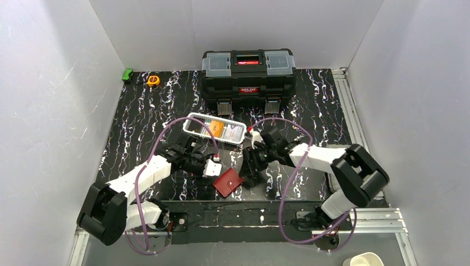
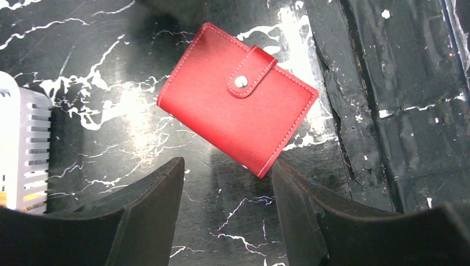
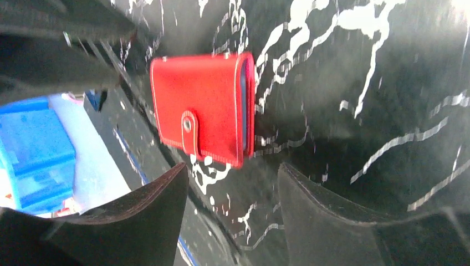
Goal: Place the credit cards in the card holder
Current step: Open the card holder at the center of the board.
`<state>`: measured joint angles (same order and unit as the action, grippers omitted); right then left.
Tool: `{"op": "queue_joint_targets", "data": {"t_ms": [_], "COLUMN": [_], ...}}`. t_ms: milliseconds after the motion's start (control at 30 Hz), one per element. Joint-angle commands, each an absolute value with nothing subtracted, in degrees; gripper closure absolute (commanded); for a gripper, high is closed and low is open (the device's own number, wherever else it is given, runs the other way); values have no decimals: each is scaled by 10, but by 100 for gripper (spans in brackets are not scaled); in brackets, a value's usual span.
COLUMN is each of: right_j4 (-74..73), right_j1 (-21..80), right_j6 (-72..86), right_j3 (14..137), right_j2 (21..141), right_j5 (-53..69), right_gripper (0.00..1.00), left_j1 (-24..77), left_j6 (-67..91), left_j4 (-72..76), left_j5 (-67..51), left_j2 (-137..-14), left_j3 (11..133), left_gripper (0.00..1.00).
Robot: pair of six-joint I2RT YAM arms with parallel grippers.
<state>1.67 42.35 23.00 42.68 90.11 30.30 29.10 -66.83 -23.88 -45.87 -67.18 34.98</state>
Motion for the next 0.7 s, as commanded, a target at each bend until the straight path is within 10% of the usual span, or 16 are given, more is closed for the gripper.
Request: {"op": "queue_joint_targets", "data": {"t_ms": [0,667], "right_j4": [6,85], "right_j1": [422,423], "right_j6": [268,330], "right_j3": [367,452], "right_j2": [834,1012], "right_j5": [319,458], "right_gripper": [32,51], "left_j1": [295,372], "left_j6": [-725,-786], "left_j4": [-237,-269], "left_j5": [-465,-372], "left_j2": [-681,-704], "left_j3": [331,314], "left_gripper": [42,81]}}
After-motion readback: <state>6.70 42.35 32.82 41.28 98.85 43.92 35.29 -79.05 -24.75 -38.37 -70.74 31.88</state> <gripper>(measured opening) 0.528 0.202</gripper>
